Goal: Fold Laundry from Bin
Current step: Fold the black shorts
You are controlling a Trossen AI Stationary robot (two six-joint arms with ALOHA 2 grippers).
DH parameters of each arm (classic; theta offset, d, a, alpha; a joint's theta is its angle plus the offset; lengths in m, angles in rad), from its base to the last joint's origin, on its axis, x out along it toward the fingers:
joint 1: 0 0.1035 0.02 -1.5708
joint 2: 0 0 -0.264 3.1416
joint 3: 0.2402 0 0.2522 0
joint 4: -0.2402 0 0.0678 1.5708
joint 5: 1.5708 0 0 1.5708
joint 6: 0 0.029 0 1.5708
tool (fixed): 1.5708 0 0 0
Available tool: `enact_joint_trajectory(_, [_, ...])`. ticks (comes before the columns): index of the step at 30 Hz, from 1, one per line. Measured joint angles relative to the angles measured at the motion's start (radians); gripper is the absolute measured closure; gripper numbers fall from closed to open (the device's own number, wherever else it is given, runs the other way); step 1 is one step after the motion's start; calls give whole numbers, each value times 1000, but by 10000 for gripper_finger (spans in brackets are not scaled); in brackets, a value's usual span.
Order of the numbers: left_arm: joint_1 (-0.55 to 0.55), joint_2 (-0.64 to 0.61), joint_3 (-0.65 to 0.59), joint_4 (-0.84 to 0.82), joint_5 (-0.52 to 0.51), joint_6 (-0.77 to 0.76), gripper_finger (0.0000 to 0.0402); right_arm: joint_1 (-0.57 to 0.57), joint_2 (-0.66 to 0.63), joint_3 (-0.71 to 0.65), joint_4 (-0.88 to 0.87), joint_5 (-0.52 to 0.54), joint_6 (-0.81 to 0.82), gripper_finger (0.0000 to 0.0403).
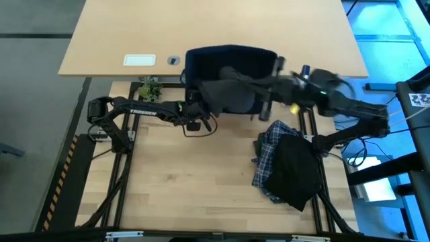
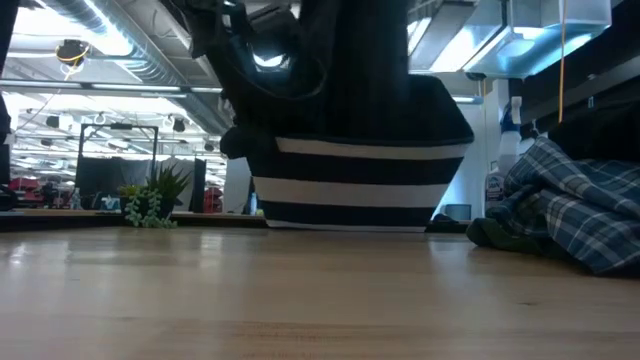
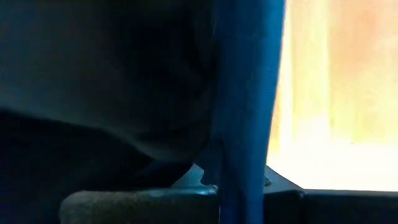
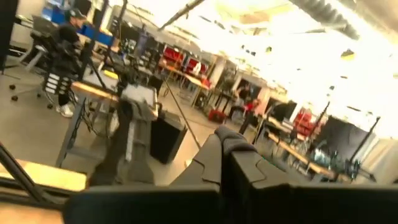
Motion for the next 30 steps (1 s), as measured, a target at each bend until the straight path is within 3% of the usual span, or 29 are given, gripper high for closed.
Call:
enact_joint_trajectory(7, [112, -48, 30, 53, 18, 32, 401, 180, -15, 116, -115, 157, -114, 402])
enact_joint_trajectory(20, [328, -67, 185, 75, 58, 191, 401, 344, -16, 198, -133, 197, -188, 403])
enact_joint_trajectory(30, [527, -68, 186, 79, 235, 144, 401, 359, -15, 198, -156, 205, -201, 403])
